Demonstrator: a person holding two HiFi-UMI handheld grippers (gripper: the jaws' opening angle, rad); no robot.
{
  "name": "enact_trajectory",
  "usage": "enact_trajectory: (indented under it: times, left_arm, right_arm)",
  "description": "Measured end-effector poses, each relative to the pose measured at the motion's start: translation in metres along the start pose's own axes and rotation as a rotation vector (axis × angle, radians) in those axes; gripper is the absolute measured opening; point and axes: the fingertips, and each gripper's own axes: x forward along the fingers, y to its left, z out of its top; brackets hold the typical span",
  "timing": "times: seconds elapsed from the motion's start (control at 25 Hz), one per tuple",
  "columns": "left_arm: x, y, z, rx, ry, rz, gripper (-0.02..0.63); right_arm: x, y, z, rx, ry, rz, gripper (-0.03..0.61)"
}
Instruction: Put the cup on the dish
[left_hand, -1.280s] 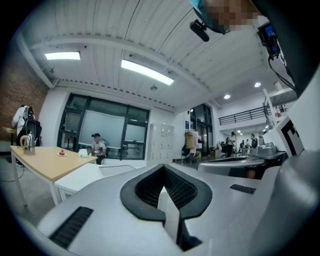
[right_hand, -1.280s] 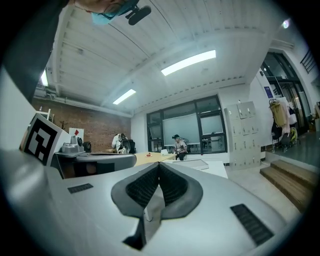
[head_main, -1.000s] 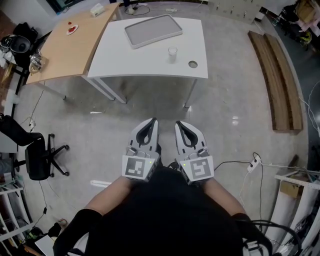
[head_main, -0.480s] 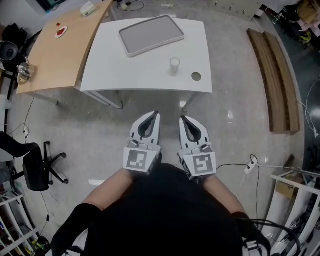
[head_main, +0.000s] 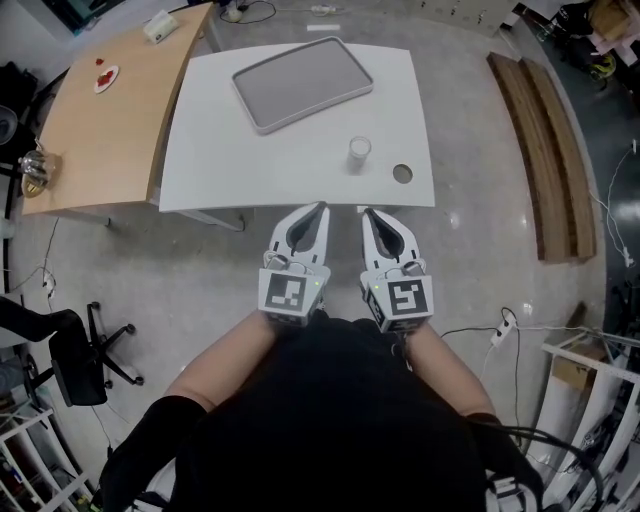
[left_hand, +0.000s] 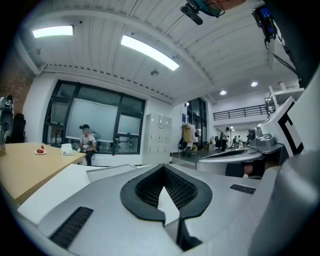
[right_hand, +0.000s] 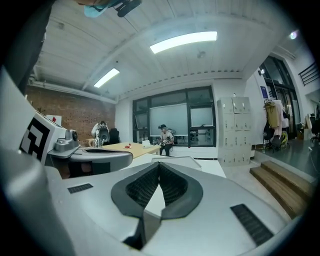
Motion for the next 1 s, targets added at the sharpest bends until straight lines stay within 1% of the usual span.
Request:
enact_trajectory:
  times: [0.2,0.36,0.56,0.76,0.84,1.0]
  left_arm:
    - [0.031,0.022,0.002,0.001,0.001,-0.005,0.007]
    - [0.052,0.038,0.001,0.003,0.005,0.002,0.007]
    - [0.081,0.052,-0.007,0.022,0.029,0.041,0.007]
    - [0.109,0.067,-0.013,0.051,0.06,0.074,0.007]
    - [0.12,0.072,-0.015,0.049,0.079,0.08,0.007]
    - [0.145,0.086,-0.022,0.061,0.1,0.129,0.008]
  right_arm:
    - [0.039,-0.011,0.003,-0.011,0.007,-0.012,0.012]
    - [0.061,-0.025,0.004,0.004,0.019,-0.027,0.012]
    - [0.085,-0.058,-0.004,0.04,0.042,-0.035,0.012]
    - [0.109,-0.081,-0.018,0.05,0.08,-0.004,0.012]
    - [0.121,-0.088,-0.025,0.06,0.097,0.01,0.012]
    - [0.144,-0.107,-0.032,0.067,0.116,0.046,0.012]
